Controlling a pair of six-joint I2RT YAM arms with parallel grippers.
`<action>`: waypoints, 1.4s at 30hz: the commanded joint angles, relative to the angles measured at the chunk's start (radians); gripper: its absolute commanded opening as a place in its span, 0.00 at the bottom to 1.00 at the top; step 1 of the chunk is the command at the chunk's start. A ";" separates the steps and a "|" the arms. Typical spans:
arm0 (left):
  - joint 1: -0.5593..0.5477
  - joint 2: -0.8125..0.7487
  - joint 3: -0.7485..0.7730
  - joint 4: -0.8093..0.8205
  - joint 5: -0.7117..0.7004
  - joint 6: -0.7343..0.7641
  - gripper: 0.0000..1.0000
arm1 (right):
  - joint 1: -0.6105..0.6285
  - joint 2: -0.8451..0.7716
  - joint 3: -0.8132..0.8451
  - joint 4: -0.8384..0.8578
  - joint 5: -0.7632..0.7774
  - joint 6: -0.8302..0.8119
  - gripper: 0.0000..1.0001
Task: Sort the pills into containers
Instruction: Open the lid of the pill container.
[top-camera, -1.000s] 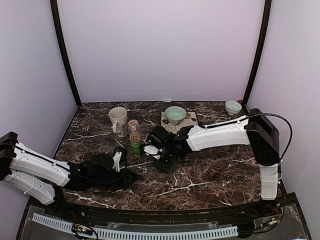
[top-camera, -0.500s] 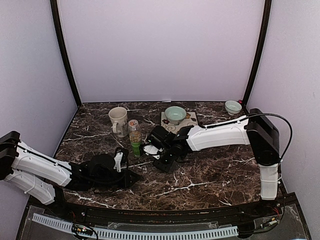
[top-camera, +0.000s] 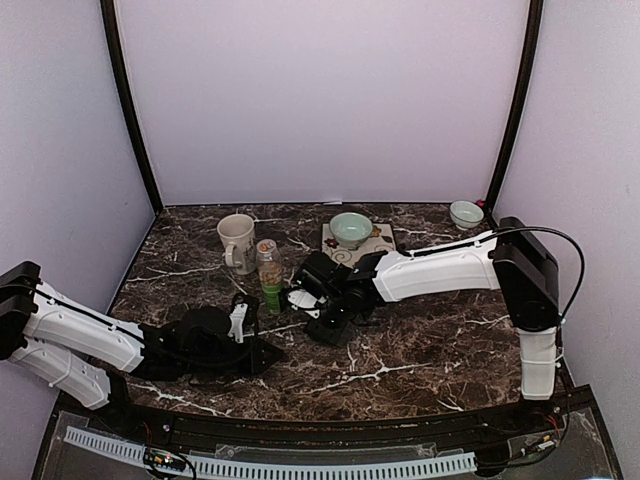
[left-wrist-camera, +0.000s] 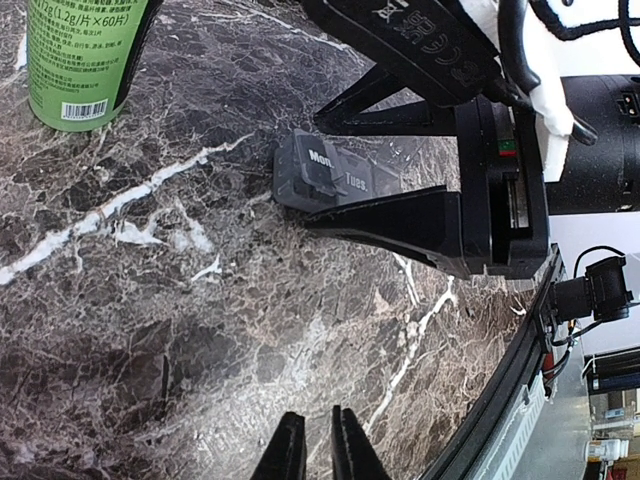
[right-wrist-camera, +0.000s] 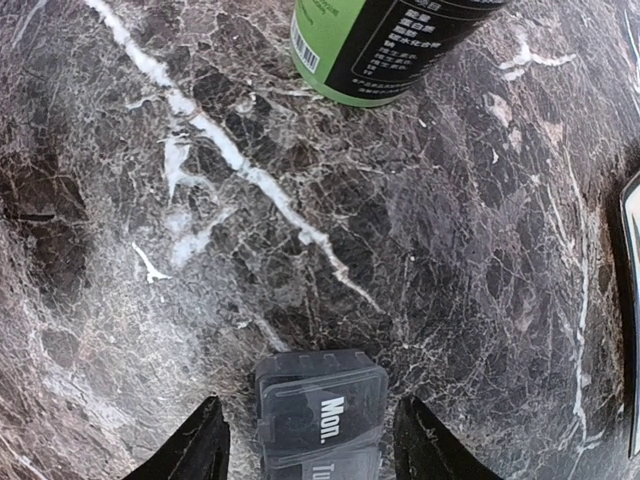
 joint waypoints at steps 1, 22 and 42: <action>-0.007 0.003 0.015 0.021 0.008 0.016 0.14 | 0.004 -0.021 0.009 0.005 0.016 0.013 0.58; -0.014 0.033 0.026 0.035 0.018 0.024 0.13 | -0.030 -0.005 0.050 -0.012 0.024 0.021 0.54; -0.014 0.059 0.043 0.042 0.026 0.038 0.13 | -0.044 -0.016 0.043 -0.014 0.048 0.023 0.47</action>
